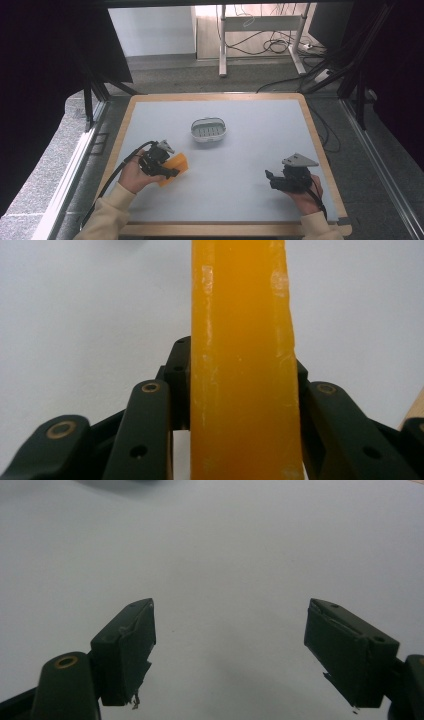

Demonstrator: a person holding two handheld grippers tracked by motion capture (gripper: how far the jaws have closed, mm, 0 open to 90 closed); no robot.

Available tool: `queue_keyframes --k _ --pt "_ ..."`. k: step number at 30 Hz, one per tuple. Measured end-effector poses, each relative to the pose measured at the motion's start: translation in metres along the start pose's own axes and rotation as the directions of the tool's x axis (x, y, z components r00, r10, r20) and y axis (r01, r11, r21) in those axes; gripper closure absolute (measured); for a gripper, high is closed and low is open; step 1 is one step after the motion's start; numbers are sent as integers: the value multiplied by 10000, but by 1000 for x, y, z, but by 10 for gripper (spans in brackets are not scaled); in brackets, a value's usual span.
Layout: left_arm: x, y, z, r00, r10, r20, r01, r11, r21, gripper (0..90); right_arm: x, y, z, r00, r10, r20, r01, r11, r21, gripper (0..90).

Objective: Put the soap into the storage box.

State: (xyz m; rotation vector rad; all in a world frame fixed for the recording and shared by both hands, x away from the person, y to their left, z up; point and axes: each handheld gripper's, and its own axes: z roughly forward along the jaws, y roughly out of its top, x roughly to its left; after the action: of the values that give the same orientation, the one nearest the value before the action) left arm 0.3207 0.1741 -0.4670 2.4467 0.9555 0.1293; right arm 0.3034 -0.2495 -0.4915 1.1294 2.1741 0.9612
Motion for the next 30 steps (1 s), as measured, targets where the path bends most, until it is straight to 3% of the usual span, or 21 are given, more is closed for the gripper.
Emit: queue_keyframes --k 30 --pt "8 13 -14 9993 300 -211 -308 9986 -426 620 1 0 0 10000 -31 6 31 10000 -43 210"
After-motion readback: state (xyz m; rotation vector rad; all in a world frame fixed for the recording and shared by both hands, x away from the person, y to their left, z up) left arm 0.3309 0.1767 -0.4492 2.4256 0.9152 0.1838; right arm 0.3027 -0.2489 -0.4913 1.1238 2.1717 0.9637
